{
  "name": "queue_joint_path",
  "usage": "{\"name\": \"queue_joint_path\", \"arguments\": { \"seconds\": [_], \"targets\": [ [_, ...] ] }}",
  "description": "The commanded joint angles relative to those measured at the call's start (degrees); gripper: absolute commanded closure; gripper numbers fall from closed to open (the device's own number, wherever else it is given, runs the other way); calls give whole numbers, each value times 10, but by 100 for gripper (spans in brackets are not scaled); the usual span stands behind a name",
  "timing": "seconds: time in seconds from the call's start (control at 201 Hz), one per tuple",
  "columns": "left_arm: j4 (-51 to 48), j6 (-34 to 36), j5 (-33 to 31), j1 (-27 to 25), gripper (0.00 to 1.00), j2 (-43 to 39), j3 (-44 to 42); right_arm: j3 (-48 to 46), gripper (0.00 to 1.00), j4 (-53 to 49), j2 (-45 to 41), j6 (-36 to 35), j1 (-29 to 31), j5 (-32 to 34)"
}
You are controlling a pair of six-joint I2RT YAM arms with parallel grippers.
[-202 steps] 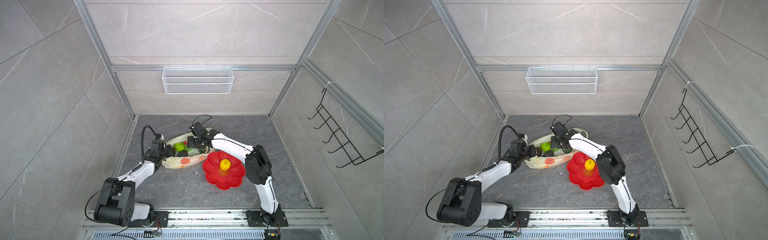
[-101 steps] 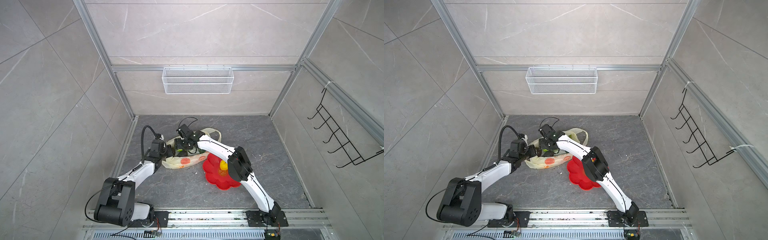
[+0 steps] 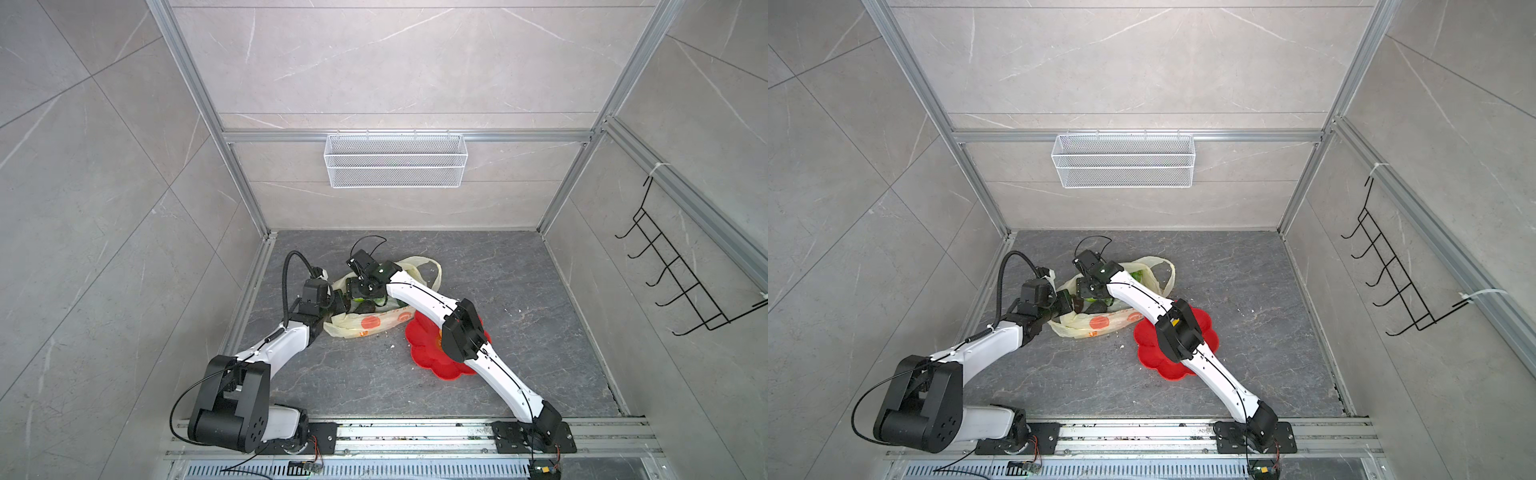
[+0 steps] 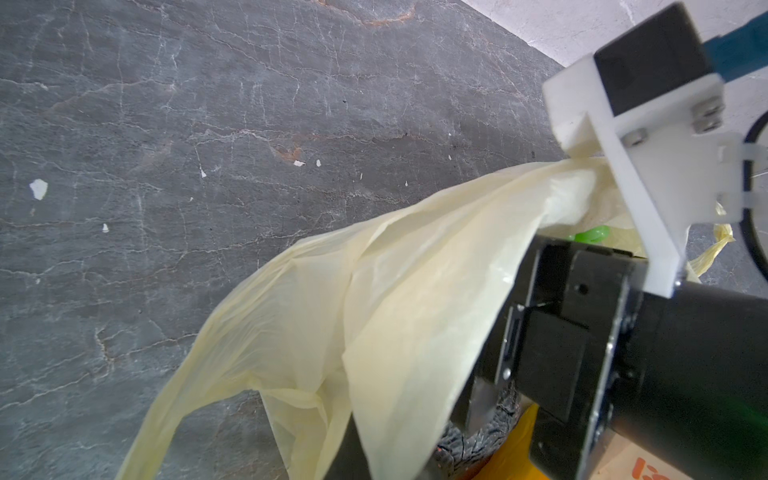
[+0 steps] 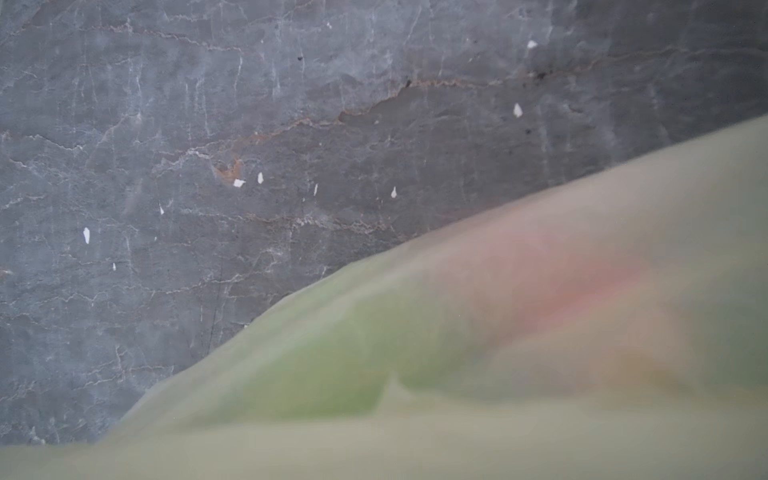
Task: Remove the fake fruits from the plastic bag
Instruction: 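Move the right gripper into the bag and grasp the green custard apple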
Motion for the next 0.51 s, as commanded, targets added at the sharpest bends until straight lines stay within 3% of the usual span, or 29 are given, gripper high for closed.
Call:
{"name": "queue_joint_path", "arguments": {
  "seconds": [0.0,0.194,0.503],
  "targets": [
    [19,5,2,-4,98,-9,2,15,24,-29,10,-4,0,13],
    [18,5,-1,-3,98,-11,2,8,32,-31,-6,-8,-1,10],
    [18,6,-2,-4,98,-8,2,-37,33,-36,-61,-22,8,16]
  ]
}}
